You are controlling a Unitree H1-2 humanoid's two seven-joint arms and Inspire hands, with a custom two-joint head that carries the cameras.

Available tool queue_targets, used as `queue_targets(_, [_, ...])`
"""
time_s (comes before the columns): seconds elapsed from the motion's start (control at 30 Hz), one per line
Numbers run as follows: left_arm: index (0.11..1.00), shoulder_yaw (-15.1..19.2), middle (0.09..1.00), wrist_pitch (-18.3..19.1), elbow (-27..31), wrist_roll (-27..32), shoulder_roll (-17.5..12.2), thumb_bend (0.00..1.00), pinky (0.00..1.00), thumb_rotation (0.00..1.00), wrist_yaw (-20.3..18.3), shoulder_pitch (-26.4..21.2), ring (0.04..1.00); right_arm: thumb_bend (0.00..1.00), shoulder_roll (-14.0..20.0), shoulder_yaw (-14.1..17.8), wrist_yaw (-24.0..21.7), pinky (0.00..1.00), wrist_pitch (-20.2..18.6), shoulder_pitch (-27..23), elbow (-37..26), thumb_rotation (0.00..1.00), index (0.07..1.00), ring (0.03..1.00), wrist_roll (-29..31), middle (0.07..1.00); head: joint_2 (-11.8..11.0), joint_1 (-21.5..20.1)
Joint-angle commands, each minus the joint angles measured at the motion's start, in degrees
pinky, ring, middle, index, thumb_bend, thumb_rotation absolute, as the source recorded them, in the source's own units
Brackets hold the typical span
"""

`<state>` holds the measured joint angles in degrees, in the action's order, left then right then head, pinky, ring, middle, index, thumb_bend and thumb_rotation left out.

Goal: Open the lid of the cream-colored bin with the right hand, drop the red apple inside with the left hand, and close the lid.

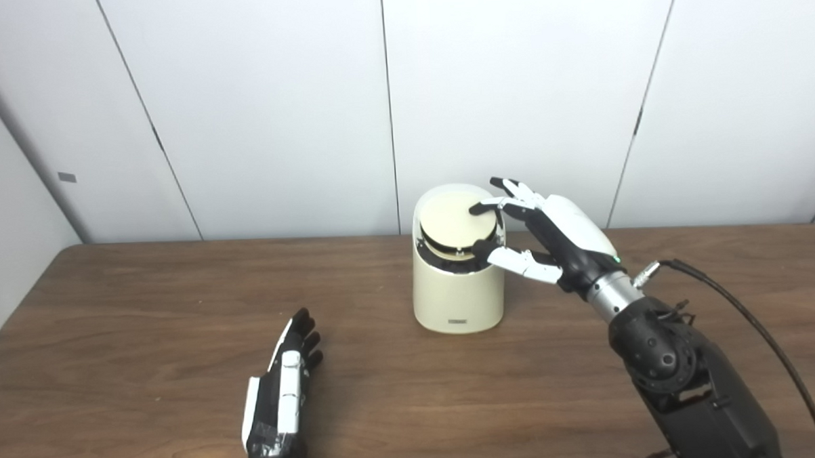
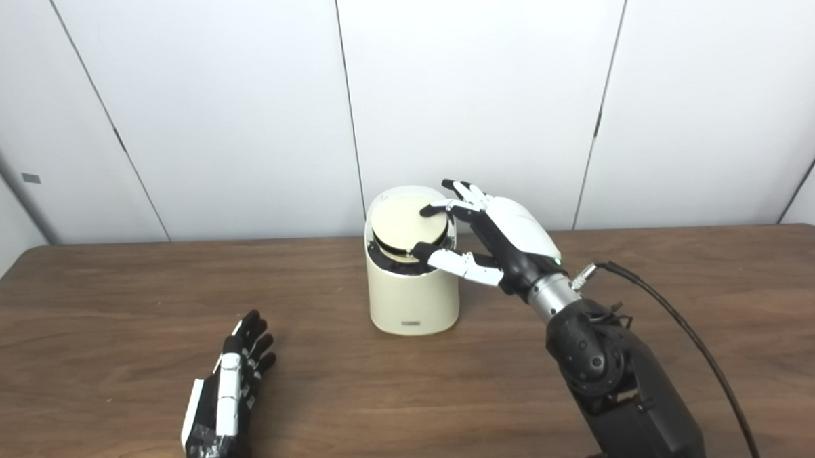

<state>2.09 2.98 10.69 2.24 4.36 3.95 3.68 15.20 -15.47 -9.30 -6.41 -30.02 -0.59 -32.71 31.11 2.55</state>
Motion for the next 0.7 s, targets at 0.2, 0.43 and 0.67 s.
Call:
queue_targets(0.2, [0.966, -0.47, 0.953, -1.68, 1.66, -0.44, 0.49, 0.59, 0.94, 0.94, 0.1, -1.42, 0.942, 0.55, 0.85, -0.71, -0.53, 1.0, 1.07, -0.56, -2.07, 1.0, 0.786, 1.0, -2.19, 1.0, 0.48, 0.49])
queue_targets(0.43, [0.969, -0.74, 0.958, -1.04, 1.95, -0.17, 0.26, 0.58, 0.94, 0.94, -0.28, -1.39, 0.945, 0.51, 0.78, -0.29, 1.36, 1.0, 2.3, 0.2, -1.91, 0.97, 0.798, 1.0, -3.38, 1.0, 1.0, 0.52])
queue_targets(0.67, [0.969, -0.94, 0.957, -1.09, 1.79, -0.27, 0.23, 0.58, 0.95, 0.94, -0.29, -1.48, 0.946, 0.53, 1.36, -0.85, 1.2, 1.0, 2.96, 0.53, -2.81, 1.0, 0.798, 1.0, -6.11, 1.0, 1.16, 0.51])
